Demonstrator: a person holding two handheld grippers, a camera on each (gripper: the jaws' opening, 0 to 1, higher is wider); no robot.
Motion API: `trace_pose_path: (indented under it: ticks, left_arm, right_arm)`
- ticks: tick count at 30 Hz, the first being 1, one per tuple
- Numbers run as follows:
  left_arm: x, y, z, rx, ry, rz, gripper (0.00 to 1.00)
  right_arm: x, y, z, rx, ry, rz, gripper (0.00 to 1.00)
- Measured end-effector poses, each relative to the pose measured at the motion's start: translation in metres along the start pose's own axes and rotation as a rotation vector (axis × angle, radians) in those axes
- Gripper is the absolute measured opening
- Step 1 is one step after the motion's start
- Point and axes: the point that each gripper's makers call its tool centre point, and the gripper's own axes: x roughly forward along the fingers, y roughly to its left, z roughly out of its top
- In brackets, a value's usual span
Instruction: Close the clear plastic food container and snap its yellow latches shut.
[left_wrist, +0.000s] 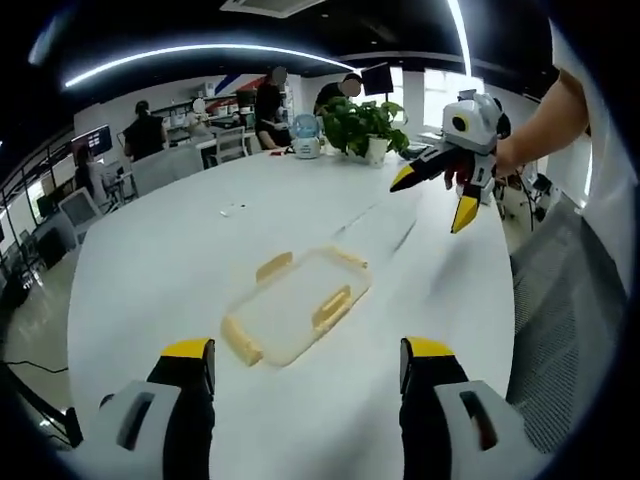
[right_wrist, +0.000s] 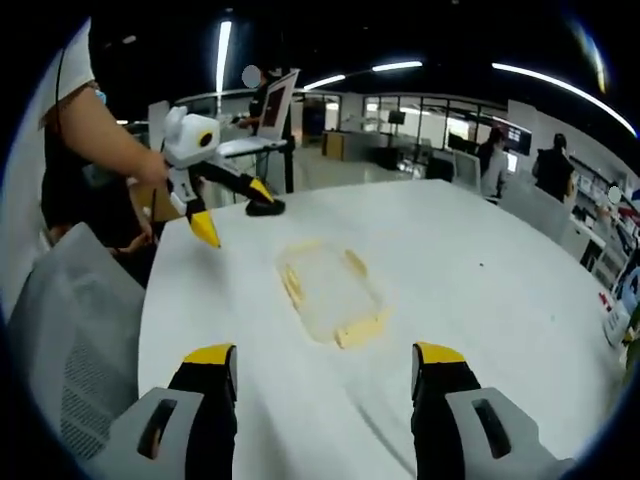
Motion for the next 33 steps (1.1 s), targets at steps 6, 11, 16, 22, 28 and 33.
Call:
trace_pose_path:
  ticks: [6,11,16,22,28,33]
  left_arm:
    - [0.003,0.005,0.001,0.023,0.014,-0.009,0.76]
    - [0.005,0.01,0.004,0.06,0.034,-0.028,0.75]
    - [0.007,0.019,0.01,0.077,0.038,-0.038,0.74]
    - [0.011,0.026,0.01,0.103,0.052,-0.052,0.74]
    - [0.015,0.031,0.004,0.137,0.086,-0.071,0.73]
    - [0.016,0.034,0.0,0.168,0.115,-0.088,0.73]
  right_arm:
    - [0.008,-0.004,0.003,-0.025,0.013,0.011,0.71]
    - [0.012,-0.007,0.005,-0.037,0.024,0.014,0.71]
    - [0.018,-0.01,0.005,-0.048,0.046,0.024,0.7]
    - [0.027,-0.01,0.006,-0.075,0.071,0.046,0.7]
    - [0.034,-0.013,0.007,-0.103,0.103,0.068,0.7]
    - [0.038,-0.018,0.009,-0.132,0.12,0.076,0.68]
